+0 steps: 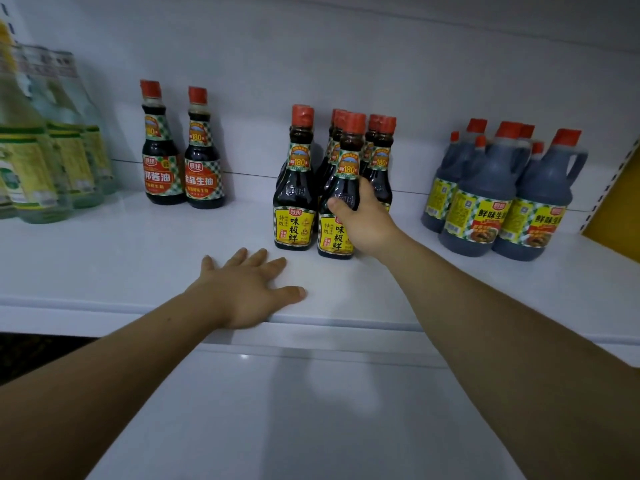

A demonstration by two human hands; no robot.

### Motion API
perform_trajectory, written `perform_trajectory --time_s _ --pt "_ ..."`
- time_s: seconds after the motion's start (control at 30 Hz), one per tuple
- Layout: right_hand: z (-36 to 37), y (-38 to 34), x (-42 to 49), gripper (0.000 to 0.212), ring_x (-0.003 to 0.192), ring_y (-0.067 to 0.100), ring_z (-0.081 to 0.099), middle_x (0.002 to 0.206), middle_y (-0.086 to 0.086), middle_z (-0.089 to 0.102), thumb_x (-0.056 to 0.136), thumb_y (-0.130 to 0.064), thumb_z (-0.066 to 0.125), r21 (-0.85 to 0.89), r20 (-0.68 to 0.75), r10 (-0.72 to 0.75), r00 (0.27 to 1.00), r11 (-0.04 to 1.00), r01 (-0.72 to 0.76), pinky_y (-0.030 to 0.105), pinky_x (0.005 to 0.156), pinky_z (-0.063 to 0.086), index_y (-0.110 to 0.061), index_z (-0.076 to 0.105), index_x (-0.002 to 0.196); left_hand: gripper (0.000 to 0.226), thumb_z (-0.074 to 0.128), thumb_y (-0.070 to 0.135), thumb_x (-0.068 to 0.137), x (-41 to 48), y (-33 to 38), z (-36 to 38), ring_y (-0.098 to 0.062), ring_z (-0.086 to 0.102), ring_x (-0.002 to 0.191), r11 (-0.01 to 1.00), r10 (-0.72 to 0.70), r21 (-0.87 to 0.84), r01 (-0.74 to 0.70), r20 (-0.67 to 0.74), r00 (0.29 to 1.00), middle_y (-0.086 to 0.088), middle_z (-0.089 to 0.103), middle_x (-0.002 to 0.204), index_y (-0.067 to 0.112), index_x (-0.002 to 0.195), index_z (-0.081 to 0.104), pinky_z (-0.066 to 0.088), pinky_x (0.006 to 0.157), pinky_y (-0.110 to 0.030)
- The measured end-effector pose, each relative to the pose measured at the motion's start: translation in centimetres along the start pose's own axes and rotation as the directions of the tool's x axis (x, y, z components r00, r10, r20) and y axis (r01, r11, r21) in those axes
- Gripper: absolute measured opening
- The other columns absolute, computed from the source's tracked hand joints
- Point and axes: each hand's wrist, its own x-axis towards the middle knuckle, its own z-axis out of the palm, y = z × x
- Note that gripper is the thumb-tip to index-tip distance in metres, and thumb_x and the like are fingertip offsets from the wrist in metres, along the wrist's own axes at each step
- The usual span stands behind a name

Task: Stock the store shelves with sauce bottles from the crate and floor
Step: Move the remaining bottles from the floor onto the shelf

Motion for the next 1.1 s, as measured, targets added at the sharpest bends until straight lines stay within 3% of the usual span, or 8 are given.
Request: perform_trajectory --time_s 0.13,0.33,0.43,0.53,0.63,0.93,1.03,1.1 --pt "0.3 0.2 0.6 0.064 0.133 0.022 0.041 0.148 0.0 0.041 0.099 -0.038 0.051 -0.022 0.001 0.007 1.0 1.0 -0.007 0.029 0.098 0.034 -0.024 0.019 0.152 0.078 0.014 0.076 0.083 -0.1 0.1 0.0 -0.02 -0.006 0.148 1.0 0.0 -0.003 0.0 0.001 1.0 0.005 -0.004 0.161 0.038 0.15 0.003 -0.001 0.114 -0.061" --pt "0.3 0.6 1.3 0.062 0.131 0.019 0.041 0.146 -0.001 0.042 0.099 -0.037 0.05 -0.017 0.002 0.015 1.0 1.0 -0.015 0.027 0.096 0.032 -0.024 0.019 0.151 0.077 0.015 0.076 0.084 -0.1 0.1 0.0 -0.02 -0.006 0.148 1.0 -0.003 -0.02 0.003 -0.003 1.0 0.006 -0.004 0.161 0.039 0.15 0.004 -0.002 0.114 -0.06" --pt "0.8 0.6 1.5 0.059 0.13 0.016 0.041 0.144 -0.002 0.043 0.098 -0.037 0.051 -0.022 -0.016 -0.005 1.0 1.0 0.005 0.033 0.104 0.035 -0.025 0.024 0.149 0.076 0.016 0.075 0.085 -0.1 0.1 -0.1 -0.02 -0.006 0.148 1.0 -0.006 -0.025 0.006 -0.002 1.0 0.006 -0.004 0.161 0.039 0.15 0.004 -0.003 0.114 -0.06" --pt "0.8 0.6 1.7 0.065 0.143 0.024 0.026 0.156 0.002 0.025 0.097 -0.042 0.051 -0.127 -0.053 -0.019 0.998 0.992 0.012 0.039 0.115 0.025 -0.021 0.022 0.152 0.076 0.016 0.075 0.085 -0.1 0.1 -0.1 -0.02 -0.006 0.148 1.0 -0.005 -0.027 0.005 -0.005 1.0 0.006 -0.004 0.161 0.039 0.15 0.004 -0.002 0.114 -0.06" --pt "0.6 0.6 1.6 0.072 0.147 0.024 0.015 0.161 0.003 0.012 0.098 -0.044 0.048 -0.171 -0.044 0.009 0.999 0.985 -0.016 0.037 0.116 0.018 -0.019 0.011 0.155 0.077 0.018 0.076 0.084 0.0 0.0 0.1 -0.02 -0.005 0.148 0.999 -0.01 -0.04 0.01 -0.004 1.0 0.006 -0.003 0.161 0.039 0.15 0.006 -0.002 0.114 -0.06" --pt "-0.5 -2.3 0.2 0.091 0.145 0.03 0.024 0.161 0.006 0.015 0.091 -0.056 0.052 -0.189 -0.007 0.112 0.994 0.976 -0.111 0.043 0.115 0.029 -0.017 0.002 0.156 0.082 0.042 0.074 0.082 0.2 -1.3 -1.6 -0.018 0.005 0.148 0.974 0.006 -0.227 0.009 0.065 0.998 0.005 0.008 0.161 0.038 0.15 0.015 0.003 0.117 -0.056" --pt "-1.2 -4.1 -0.9 0.088 0.141 0.031 0.031 0.156 0.007 0.027 0.084 -0.059 0.057 -0.209 -0.074 0.032 0.997 0.977 -0.047 0.048 0.112 0.034 -0.018 0.019 0.152 0.086 0.048 0.071 0.08 -0.9 -2.3 -3.4 -0.019 0.008 0.148 0.965 -0.011 -0.264 0.017 0.026 1.0 0.004 0.01 0.16 0.035 0.15 0.016 0.009 0.118 -0.05" --pt "-1.6 -6.1 -2.2 0.084 0.142 0.029 0.029 0.156 0.007 0.026 0.086 -0.055 0.058 -0.268 -0.069 -0.048 0.997 0.963 0.028 0.045 0.114 0.03 -0.017 0.021 0.151 0.08 0.051 0.062 0.085 -2.3 -2.9 -4.5 -0.019 0.008 0.148 0.966 -0.017 -0.258 0.012 -0.017 1.0 0.002 0.01 0.161 0.033 0.151 0.016 0.011 0.119 -0.046"
